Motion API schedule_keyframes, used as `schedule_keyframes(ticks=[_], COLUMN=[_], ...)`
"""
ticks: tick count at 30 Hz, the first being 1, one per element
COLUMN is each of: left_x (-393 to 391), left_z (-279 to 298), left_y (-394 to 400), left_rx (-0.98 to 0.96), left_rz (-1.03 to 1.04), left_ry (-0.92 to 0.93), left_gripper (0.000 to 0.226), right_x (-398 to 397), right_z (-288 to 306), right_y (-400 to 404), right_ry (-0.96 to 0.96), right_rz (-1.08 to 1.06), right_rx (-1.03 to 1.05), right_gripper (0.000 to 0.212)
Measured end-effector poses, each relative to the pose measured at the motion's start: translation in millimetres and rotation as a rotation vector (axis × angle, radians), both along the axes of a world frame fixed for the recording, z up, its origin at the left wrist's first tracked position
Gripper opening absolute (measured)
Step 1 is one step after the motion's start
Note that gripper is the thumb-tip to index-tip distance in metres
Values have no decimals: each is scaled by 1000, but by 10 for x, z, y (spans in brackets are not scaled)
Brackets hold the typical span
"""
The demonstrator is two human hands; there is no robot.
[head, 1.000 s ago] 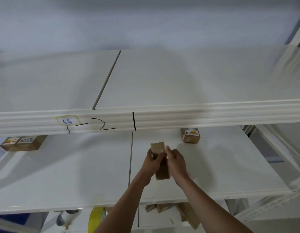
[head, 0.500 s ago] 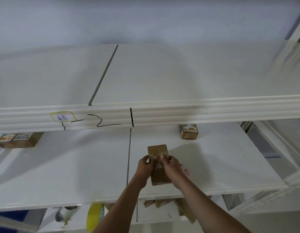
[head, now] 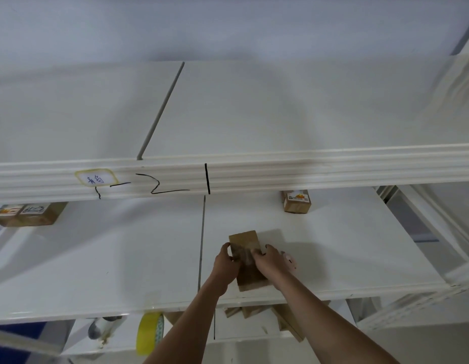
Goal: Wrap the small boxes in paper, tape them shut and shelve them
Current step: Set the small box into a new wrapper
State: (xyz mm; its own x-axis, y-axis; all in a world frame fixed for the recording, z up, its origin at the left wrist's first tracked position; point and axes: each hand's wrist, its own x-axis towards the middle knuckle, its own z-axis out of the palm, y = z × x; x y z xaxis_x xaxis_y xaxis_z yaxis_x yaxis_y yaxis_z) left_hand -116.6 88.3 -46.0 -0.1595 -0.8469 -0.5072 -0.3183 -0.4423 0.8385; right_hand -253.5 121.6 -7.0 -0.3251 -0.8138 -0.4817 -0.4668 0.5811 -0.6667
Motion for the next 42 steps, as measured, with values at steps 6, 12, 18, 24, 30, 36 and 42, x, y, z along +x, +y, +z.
schedule_keyframes(ticks=[6, 12, 18, 24, 30, 36, 42], left_x=[43, 50, 48, 53, 54, 90, 257], left_z=[-44, -54, -35, -7, 42, 200, 269], left_y=[6, 10, 58, 127, 135, 92, 137], left_rx=[-61, -76, -61, -68, -45, -90, -112], left_rz=[-9, -11, 1, 19, 22, 78, 103], left_ry=[-87, -115, -126, -124, -116, -188, -252], left_gripper=[63, 64, 61, 55, 57, 42, 38], right_x=[-28, -52, -123, -127, -89, -291, -575], right_z=[-141, -193, -200, -289, -243, -268, -395], right_y=[16, 7, 18, 44, 50, 14, -36], right_ry=[76, 73, 101, 38, 126, 371, 514], right_rz=[12, 9, 15, -18, -28, -83, -4], right_rx=[-18, -34, -9, -21, -68, -216, -79], right_gripper=[40, 42, 40, 47, 50, 32, 38])
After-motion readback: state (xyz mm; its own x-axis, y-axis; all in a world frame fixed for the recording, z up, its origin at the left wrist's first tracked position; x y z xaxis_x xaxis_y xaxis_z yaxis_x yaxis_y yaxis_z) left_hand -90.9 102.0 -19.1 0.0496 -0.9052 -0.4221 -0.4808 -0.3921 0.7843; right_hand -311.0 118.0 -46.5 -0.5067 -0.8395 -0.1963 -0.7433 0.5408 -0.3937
